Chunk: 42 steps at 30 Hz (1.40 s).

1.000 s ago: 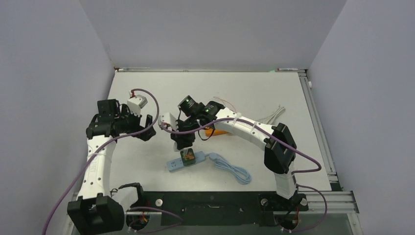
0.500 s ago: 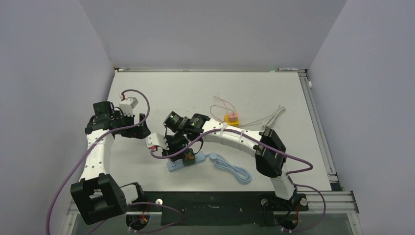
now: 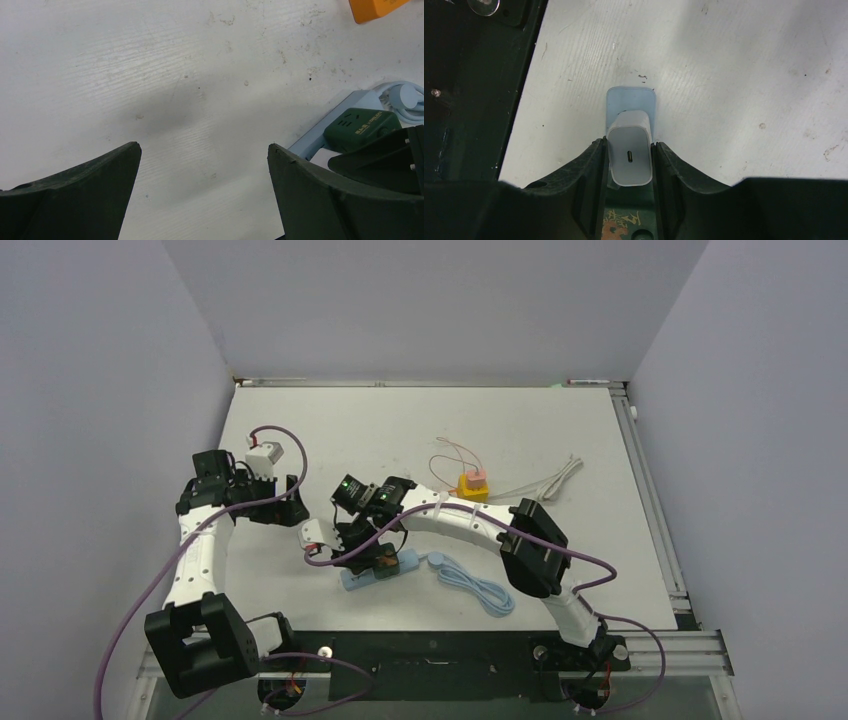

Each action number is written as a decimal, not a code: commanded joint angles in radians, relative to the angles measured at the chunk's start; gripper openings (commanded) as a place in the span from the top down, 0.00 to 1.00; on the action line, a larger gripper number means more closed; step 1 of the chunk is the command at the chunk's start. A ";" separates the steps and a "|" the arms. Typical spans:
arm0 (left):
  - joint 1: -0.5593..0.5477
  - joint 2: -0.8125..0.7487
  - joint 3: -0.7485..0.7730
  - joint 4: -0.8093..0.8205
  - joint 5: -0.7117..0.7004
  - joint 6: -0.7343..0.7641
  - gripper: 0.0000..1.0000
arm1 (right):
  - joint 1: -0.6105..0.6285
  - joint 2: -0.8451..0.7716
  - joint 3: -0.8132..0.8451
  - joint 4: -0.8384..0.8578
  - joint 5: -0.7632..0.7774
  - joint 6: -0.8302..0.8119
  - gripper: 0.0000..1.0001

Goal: Insert the plug

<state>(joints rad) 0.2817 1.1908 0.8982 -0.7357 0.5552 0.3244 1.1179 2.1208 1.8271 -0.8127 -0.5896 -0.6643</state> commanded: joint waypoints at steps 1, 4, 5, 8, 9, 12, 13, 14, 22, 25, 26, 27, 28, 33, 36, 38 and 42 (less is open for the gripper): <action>0.007 0.005 0.013 0.032 0.029 0.011 0.04 | -0.002 -0.013 0.023 0.042 -0.029 -0.017 0.95; 0.007 0.005 0.012 0.032 0.031 0.012 0.04 | -0.002 -0.016 0.026 0.051 -0.033 -0.018 0.95; 0.007 0.004 0.011 0.032 0.031 0.013 0.04 | -0.002 -0.016 0.027 0.053 -0.036 -0.018 0.95; 0.007 0.002 0.009 0.032 0.030 0.015 0.04 | -0.001 -0.012 0.035 0.057 -0.039 -0.018 0.95; 0.007 0.001 0.009 0.032 0.029 0.016 0.04 | -0.001 -0.010 0.038 0.056 -0.040 -0.018 0.95; 0.007 -0.001 0.010 0.032 0.029 0.015 0.04 | -0.001 -0.001 0.045 0.053 -0.047 -0.018 0.95; 0.007 -0.001 0.010 0.032 0.027 0.015 0.04 | -0.001 0.003 0.047 0.051 -0.053 -0.018 0.95; 0.007 -0.001 0.012 0.032 0.025 0.016 0.04 | -0.001 0.007 0.047 0.051 -0.058 -0.017 0.95; 0.007 -0.003 0.020 0.032 0.023 0.018 0.04 | 0.002 0.023 0.048 0.039 -0.055 -0.012 0.95; 0.008 -0.009 0.019 0.033 0.022 0.018 0.04 | 0.002 0.028 0.047 0.043 -0.049 -0.011 0.95; 0.007 -0.012 0.018 0.034 0.020 0.018 0.04 | 0.002 0.030 0.047 0.044 -0.047 -0.010 0.95; 0.008 -0.014 0.019 0.035 0.019 0.018 0.04 | 0.002 0.033 0.049 0.044 -0.042 -0.009 0.95; 0.007 -0.015 0.019 0.035 0.019 0.018 0.04 | 0.002 0.035 0.050 0.043 -0.039 -0.007 0.95; 0.007 -0.013 0.022 0.033 0.015 0.021 0.04 | 0.001 0.048 0.059 0.026 -0.027 -0.011 0.95; 0.007 -0.010 0.024 0.033 0.015 0.022 0.04 | 0.003 0.055 0.054 0.025 -0.014 -0.009 0.95; 0.008 -0.009 0.025 0.033 0.016 0.024 0.04 | 0.003 0.062 0.054 0.018 -0.011 -0.012 0.95; 0.008 -0.009 0.032 0.033 0.016 0.025 0.04 | 0.002 0.073 0.048 0.016 0.012 -0.017 0.95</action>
<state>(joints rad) 0.2817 1.1946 0.8982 -0.7357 0.5549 0.3351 1.1191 2.1498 1.8538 -0.7998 -0.6086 -0.6621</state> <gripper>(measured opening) 0.962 0.336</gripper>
